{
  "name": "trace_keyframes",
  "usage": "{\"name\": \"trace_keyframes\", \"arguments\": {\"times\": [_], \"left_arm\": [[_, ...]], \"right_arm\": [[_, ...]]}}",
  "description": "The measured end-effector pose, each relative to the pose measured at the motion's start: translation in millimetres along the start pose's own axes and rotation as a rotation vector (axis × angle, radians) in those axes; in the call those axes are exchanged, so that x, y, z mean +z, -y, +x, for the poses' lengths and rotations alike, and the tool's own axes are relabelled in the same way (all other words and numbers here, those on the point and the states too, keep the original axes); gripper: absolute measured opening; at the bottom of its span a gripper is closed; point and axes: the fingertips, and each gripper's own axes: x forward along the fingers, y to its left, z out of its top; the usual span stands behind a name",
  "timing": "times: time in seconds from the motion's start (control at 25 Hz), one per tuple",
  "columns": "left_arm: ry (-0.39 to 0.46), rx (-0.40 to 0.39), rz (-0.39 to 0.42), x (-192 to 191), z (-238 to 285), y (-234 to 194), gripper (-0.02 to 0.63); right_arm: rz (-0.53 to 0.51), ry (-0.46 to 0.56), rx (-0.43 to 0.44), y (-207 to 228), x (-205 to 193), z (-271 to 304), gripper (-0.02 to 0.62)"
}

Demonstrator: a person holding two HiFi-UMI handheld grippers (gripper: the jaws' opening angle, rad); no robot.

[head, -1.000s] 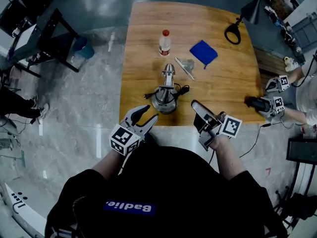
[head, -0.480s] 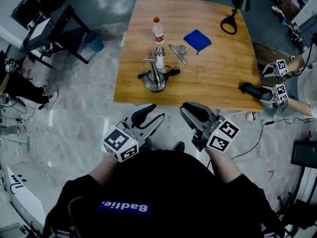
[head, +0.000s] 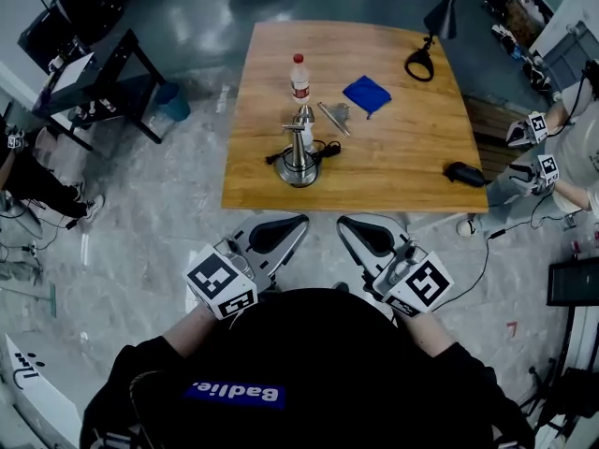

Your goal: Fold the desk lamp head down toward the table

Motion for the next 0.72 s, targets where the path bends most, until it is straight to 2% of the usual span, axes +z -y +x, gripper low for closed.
{"name": "trace_keyframes", "arguments": {"times": [0.2,0.72], "left_arm": [[0.008,-0.008,-0.007,-3,-9,-4,0.009],[-0.029,0.015,-0.002,-19,-24,-4,0.009]], "right_arm": [[-0.115,-0.005,-0.02,-16,9,11,0.006],[-0.143,-0.048,-0.042,-29,-1,17,0.006]]}}
